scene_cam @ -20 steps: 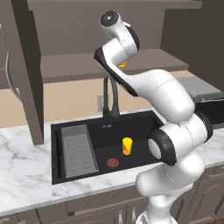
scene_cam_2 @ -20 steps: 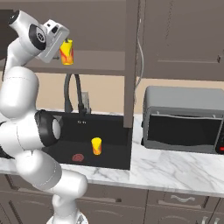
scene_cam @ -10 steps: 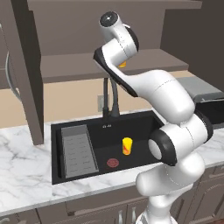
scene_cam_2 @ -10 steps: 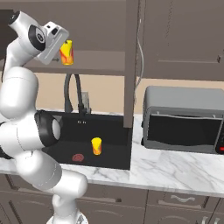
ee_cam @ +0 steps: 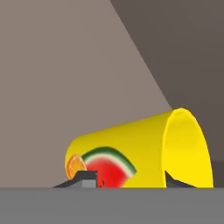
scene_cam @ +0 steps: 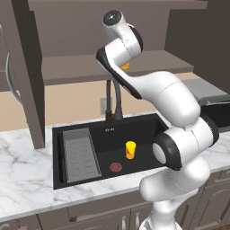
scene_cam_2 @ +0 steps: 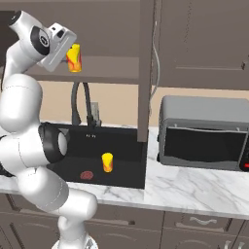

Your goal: Open the cabinet directly in front. Then move the beer and the cup to the dining counter with the candle on it.

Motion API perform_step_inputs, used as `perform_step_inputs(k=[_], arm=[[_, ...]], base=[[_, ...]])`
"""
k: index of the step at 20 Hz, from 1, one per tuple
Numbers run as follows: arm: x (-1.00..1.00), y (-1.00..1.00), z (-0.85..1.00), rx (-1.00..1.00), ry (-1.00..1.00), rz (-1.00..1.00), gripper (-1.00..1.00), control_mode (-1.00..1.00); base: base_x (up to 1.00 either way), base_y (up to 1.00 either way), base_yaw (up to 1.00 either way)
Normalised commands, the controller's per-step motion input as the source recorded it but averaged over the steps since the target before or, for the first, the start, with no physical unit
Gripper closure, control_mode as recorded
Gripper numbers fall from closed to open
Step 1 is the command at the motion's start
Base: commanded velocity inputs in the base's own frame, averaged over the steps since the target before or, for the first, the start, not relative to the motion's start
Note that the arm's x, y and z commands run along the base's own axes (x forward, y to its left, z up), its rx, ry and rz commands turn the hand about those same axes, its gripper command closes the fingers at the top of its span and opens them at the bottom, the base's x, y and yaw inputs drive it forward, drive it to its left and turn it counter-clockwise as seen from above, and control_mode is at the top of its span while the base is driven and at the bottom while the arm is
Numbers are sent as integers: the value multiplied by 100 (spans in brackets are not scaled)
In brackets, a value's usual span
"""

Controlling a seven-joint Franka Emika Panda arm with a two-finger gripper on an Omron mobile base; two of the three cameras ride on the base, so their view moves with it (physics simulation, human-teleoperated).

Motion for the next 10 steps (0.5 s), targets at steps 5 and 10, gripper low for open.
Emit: perform_step_inputs(k=[5,10], arm=[[-5,0,-1,0,-1,0,100,-100],[-39,3,-19,0,-11,-2,100,-100]], base=[[0,0,0],[0,0,0]])
